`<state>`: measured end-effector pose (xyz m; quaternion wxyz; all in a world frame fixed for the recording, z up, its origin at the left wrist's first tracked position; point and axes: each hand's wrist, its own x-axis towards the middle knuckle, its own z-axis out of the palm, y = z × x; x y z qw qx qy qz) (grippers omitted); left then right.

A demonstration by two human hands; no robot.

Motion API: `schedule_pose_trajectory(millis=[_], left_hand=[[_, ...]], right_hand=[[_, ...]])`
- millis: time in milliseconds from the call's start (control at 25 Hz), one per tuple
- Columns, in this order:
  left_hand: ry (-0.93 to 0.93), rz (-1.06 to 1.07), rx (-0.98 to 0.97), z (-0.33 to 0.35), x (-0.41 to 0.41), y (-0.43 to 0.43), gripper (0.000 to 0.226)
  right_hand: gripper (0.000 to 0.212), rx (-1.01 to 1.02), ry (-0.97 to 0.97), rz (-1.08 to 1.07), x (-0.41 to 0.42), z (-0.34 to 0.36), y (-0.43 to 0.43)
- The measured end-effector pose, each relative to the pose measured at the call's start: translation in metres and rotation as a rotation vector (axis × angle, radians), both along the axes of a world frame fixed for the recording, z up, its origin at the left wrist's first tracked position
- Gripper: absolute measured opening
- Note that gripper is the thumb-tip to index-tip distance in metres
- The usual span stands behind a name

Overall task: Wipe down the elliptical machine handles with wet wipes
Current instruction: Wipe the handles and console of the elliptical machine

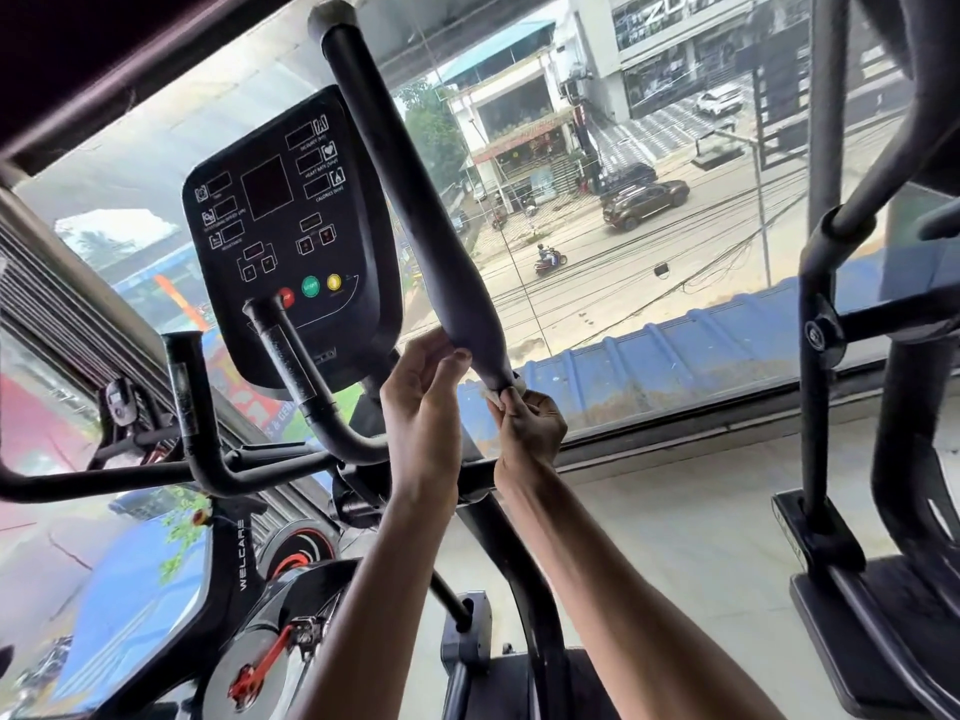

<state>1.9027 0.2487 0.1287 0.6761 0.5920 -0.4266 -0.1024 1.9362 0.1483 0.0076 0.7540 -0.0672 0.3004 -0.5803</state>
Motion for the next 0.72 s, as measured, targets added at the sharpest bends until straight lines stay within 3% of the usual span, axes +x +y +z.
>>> schedule_pose_trajectory(millis=[200,360,720], left_hand=[[-0.003,-0.012,-0.004,0.001,0.0,-0.001,0.014],[-0.037,-0.02,-0.004,0.001,0.002,0.0,0.016],[-0.025,-0.012,0.021,0.001,0.008,0.0,0.017]], right_hand=[[0.019,0.076,0.092,0.211,0.01,-0.029,-0.033],[0.015,0.071,0.126,0.259,-0.002,-0.023,-0.036],[0.006,-0.084,-0.15,0.174,-0.059,0.052,0.041]])
